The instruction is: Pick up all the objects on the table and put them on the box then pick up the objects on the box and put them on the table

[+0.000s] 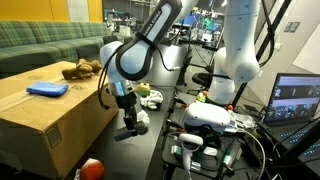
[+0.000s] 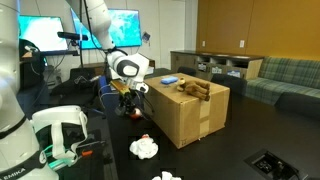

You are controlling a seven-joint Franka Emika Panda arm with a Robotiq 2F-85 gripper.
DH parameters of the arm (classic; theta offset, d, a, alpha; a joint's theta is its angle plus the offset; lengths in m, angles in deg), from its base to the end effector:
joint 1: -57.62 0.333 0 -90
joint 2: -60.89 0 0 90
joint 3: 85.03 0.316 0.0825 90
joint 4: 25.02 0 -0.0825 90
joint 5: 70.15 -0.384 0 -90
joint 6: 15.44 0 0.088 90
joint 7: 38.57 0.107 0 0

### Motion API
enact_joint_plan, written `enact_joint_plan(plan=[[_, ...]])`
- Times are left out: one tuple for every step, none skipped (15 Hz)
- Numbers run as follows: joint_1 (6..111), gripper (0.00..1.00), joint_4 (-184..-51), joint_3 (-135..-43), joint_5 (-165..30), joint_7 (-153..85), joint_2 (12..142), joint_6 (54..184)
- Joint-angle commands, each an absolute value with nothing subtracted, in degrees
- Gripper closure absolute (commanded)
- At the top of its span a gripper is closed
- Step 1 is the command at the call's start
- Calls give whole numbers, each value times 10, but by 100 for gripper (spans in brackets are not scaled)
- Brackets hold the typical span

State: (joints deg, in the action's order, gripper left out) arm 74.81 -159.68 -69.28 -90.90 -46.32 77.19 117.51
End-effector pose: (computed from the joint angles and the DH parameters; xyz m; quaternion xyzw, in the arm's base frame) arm 0.3960 0.2709 0.1948 -0.9552 -0.2043 0.1824 0.1124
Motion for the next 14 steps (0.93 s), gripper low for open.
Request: enact_joint_plan(plan=[[741,67,-1597,-657,-940,-496,839,1264],[741,67,-1594,-649,-944,-492,850,1288],[747,67,-1596,-643,-939,-481,871,1338],[747,67,-1594,-636,-934,-473,879,1365],[748,67,-1595,-629,-930,-466,895,1406],[747,67,-1594,-624,-924,-458,900,1427],[749,67,-1595,-623,-917,-447,908,1453],[750,67,-1595,-622,-911,-440,916,1474],[751,67,-1596,-623,-903,-429,918,1490],[759,67,-1597,-631,-892,-415,924,1511],[760,56,-1598,-634,-884,-405,925,1520],[764,17,-1600,-639,-874,-392,924,1531],[767,18,-1602,-644,-865,-382,924,1541],[768,16,-1604,-648,-856,-372,920,1544]])
